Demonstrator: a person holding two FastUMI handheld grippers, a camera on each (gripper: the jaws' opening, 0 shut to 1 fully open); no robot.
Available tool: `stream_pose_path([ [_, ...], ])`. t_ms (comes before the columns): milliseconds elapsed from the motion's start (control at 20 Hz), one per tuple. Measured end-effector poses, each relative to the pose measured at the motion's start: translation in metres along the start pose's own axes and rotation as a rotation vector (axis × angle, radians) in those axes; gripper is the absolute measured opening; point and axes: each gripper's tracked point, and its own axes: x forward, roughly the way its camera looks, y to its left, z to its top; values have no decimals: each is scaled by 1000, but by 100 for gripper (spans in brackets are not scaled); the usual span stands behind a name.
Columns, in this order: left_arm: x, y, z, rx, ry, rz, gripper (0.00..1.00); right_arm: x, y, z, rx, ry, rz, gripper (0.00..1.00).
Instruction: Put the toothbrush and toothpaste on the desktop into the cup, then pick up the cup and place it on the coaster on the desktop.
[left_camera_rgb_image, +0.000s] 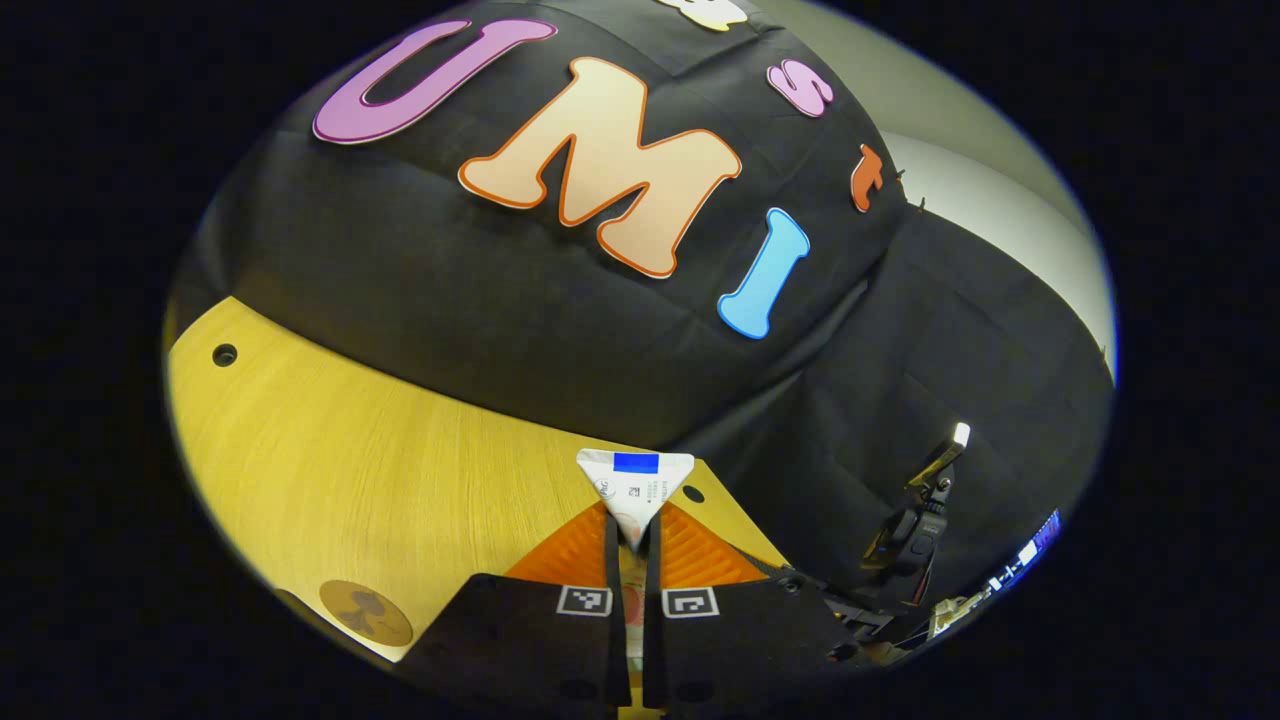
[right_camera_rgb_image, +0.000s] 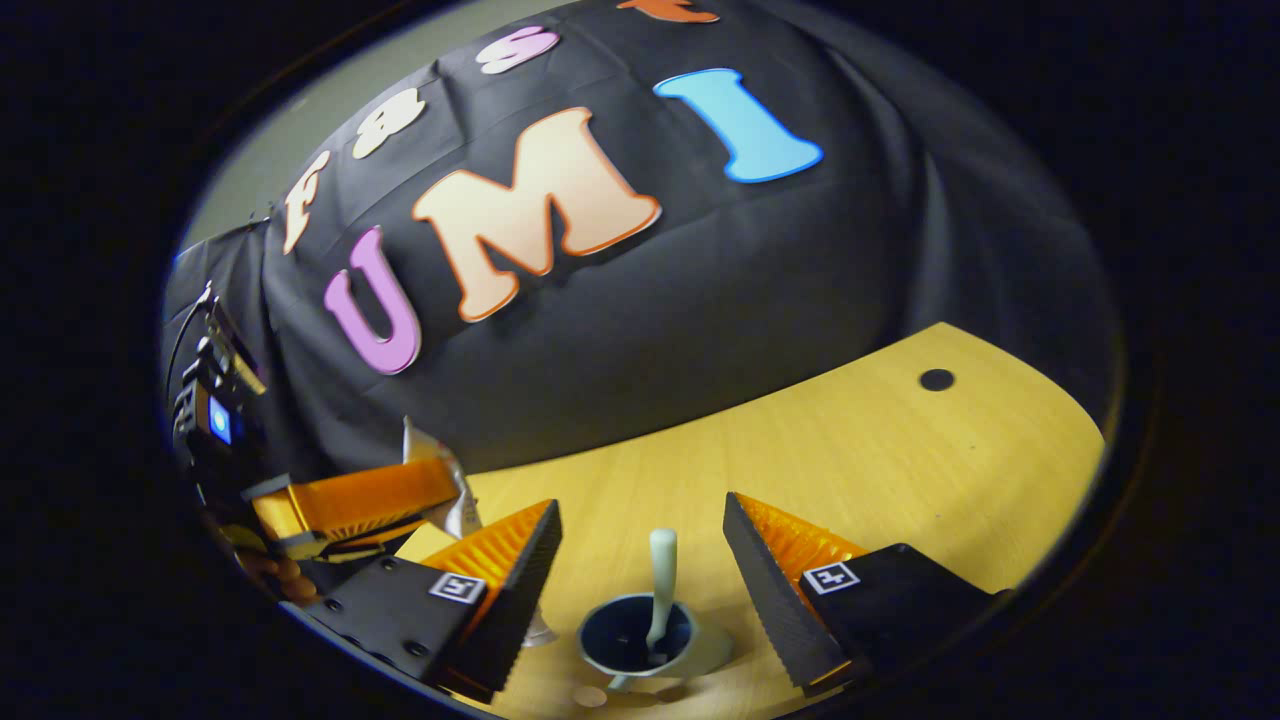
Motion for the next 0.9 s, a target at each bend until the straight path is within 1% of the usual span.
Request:
stream_pose_path([
  [50, 2, 0, -5, -7, 5, 1, 4, -7, -9, 9, 10, -34, -30, 100],
  [100, 3, 0, -12, -15, 11, 3, 4, -9, -16, 19, 20, -62, -50, 95],
  [250, 9, -4, -23, -42, 10, -5, 4, -25, -45, 33, 35, -100, -113, 95],
  [300, 12, -7, -26, -55, 1, -10, 4, -33, -56, 38, 48, -109, -130, 88],
  [350, 15, -9, -25, -66, -20, -12, 4, -40, -63, 43, 62, -120, -143, 95],
  [450, 19, -8, -27, -65, -47, -7, 4, -54, -77, 49, 70, -140, -167, 95],
  [650, 24, -6, -37, 13, -70, 16, 4, -78, -104, 53, 42, -152, -211, 95],
  [900, 29, -3, -59, 96, -41, 45, 4, -93, -126, 45, 31, -132, -244, 95],
])
